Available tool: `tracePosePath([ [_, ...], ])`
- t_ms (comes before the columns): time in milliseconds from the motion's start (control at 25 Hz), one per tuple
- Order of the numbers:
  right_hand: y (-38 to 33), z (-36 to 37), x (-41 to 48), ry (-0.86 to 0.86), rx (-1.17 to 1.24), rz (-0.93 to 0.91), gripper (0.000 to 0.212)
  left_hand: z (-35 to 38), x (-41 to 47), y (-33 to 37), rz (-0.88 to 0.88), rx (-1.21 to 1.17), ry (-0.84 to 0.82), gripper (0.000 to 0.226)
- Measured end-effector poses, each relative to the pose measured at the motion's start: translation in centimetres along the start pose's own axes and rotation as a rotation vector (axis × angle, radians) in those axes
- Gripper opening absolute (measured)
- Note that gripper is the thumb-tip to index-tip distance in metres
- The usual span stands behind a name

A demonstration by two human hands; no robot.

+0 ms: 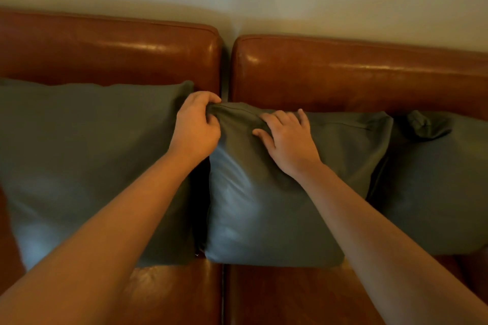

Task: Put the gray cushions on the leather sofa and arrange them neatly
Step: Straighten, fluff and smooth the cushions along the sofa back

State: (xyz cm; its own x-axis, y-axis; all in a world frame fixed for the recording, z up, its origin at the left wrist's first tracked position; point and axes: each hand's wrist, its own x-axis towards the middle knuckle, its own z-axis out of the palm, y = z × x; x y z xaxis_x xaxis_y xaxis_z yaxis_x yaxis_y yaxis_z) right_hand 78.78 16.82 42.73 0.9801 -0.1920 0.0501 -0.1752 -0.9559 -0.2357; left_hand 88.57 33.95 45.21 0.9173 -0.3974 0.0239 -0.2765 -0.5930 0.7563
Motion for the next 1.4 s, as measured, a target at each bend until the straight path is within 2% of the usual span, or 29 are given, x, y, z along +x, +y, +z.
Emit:
tracePosePath([
  [120,0.2,0.1,0.5,0.016,-0.029,-0.007,0.045,-0.4,1.9,-0.4,-0.044,0.098,-0.091,0.026],
  [200,0.6,-0.1,0.6,0.083,-0.073,0.005,0.042,0.0,2.4,-0.4,-0.086,0.246,-0.11,0.023],
  [280,1.1,-0.4,0.0,0.181,-0.118,0.038,0.038,0.9,1.7,0.2,-0.064,0.443,-0.095,0.036],
  [360,2.1,-0.8,-1.1,0.255,-0.115,0.078,0.034,2.4,0.1,1.3,0.097,0.536,-0.027,0.052],
  [440,3.8,-1.5,-2.4,0.372,-0.072,0.153,0.028,4.2,-1.5,3.1,0.35,0.52,0.014,0.053],
  [520,6.2,-2.5,-3.6,0.532,0.029,0.327,0.027,6.7,-2.6,5.6,0.524,0.453,-0.003,0.045],
  [560,7.7,-3.1,-4.1,0.622,0.137,0.445,0.028,8.0,-2.9,6.9,0.553,0.415,-0.041,0.042],
  [640,10.8,-4.2,-5.1,0.785,0.477,0.733,0.03,10.3,-3.1,9.1,0.54,0.362,-0.127,0.038],
  [680,12.4,-4.4,-5.5,0.811,0.663,0.906,0.032,11.4,-3.0,10.0,0.518,0.352,-0.161,0.037],
  [760,15.0,-3.4,-6.3,0.645,0.976,1.159,0.036,13.5,-2.4,11.1,0.459,0.376,-0.23,0.038],
  [880,16.1,0.2,-8.3,0.292,1.285,1.186,0.038,16.1,-1.2,12.2,0.35,0.457,-0.316,0.047],
  [960,15.4,1.5,-8.8,0.208,1.344,1.133,0.031,17.1,-0.7,12.1,0.28,0.529,-0.3,0.048],
  [1040,15.5,1.7,-8.6,0.234,1.283,1.067,0.022,17.6,-0.2,11.9,0.295,0.591,-0.221,0.039],
  [1120,15.9,1.9,-8.2,0.331,1.212,1.082,0.019,17.4,0.1,11.3,0.305,0.534,-0.119,0.029],
  [1240,15.8,2.7,-7.5,0.594,1.261,1.3,0.016,16.6,0.7,10.8,0.225,0.39,0.002,0.024],
  [1280,15.5,3.0,-7.2,0.634,1.255,1.346,0.016,16.5,0.7,10.7,0.198,0.38,0.021,0.023],
  [1400,15.3,2.9,-6.7,0.587,1.233,1.291,0.02,16.8,1.2,11.4,0.158,0.391,-0.011,0.023],
])
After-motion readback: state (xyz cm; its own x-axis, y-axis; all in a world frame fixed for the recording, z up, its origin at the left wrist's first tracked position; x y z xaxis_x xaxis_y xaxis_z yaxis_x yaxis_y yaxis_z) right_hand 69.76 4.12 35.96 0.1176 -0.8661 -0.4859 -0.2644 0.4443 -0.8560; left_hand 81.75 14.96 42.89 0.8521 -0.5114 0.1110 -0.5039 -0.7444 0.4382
